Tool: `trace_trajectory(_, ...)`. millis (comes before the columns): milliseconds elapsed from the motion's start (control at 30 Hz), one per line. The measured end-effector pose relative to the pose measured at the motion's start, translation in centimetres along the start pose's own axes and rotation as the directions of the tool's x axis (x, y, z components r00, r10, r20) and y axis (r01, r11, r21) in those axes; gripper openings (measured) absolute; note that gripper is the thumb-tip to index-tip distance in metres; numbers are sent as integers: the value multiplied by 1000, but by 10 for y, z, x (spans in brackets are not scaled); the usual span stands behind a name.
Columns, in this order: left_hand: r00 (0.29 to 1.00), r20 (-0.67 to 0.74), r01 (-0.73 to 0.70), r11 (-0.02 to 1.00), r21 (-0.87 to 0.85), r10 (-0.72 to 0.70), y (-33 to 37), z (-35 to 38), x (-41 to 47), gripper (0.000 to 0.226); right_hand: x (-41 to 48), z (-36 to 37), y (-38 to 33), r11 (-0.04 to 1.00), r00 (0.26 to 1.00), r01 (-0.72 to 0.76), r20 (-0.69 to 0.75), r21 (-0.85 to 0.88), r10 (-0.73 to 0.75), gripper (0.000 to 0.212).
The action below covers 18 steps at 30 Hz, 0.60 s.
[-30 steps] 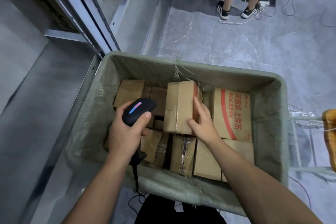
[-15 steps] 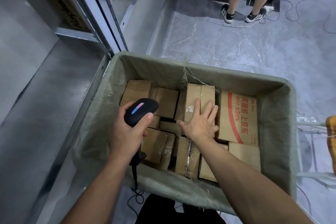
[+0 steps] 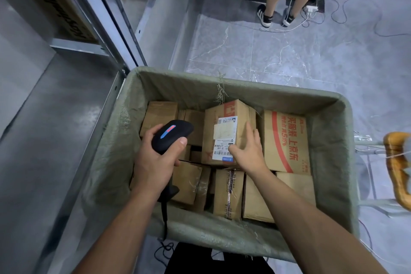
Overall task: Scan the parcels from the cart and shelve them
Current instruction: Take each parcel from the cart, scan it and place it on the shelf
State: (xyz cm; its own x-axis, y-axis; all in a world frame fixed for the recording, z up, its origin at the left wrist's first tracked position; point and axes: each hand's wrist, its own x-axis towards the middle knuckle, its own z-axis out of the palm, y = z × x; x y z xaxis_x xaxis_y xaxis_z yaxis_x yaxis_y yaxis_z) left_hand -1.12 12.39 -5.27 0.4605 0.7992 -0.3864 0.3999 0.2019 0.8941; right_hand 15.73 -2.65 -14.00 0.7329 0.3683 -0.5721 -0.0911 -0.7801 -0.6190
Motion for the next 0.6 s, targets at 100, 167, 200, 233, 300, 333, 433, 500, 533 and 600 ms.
trace_trajectory(100, 1000, 15, 6, 1000, 4, -6, -2, -1, 2, 58, 16, 1, 0, 989, 992, -115, -41, 97, 120, 118)
trace_trajectory(167, 1000, 18, 7, 1000, 11, -7, -3, -2, 5, 55, 31, 2, 9, 971, 987, -155, -17, 184, 161, 124)
trace_trajectory(200, 1000, 18, 7, 1000, 17, -7, -3, -2, 7, 54, 33, 1, 10, 967, 986, -163, 7, 196, 165, 124)
trace_trajectory(233, 1000, 18, 6, 1000, 22, -7, -3, -2, 8, 54, 31, 0, 8, 969, 987, -159, 31, 191, 156, 123)
trace_trajectory(300, 1000, 24, 9, 1000, 23, -10, -3, -3, 9, 54, 29, 0, 6, 960, 985, -168, 79, 225, 154, 112)
trace_trajectory(333, 999, 30, 11, 1000, 27, -12, -3, -3, 9, 53, 29, 2, 7, 947, 983, -175, 94, 271, 155, 104)
trace_trajectory(433, 999, 37, 4, 1000, 31, -6, -3, -5, 9, 51, 28, 9, 12, 897, 977, -204, 133, 392, 164, 92)
trace_trajectory(500, 1000, 30, -1, 999, 34, 0, -4, -7, 10, 49, 25, 12, 11, 877, 975, -217, 142, 430, 172, 87)
trace_trajectory(533, 1000, 29, -2, 999, 38, 1, -5, -8, 10, 47, 25, 12, 11, 865, 974, -222, 144, 449, 175, 85)
trace_trajectory(600, 1000, 29, 1, 999, 49, -2, -6, -11, 11, 49, 27, 12, 9, 833, 968, -251, 152, 493, 202, 84)
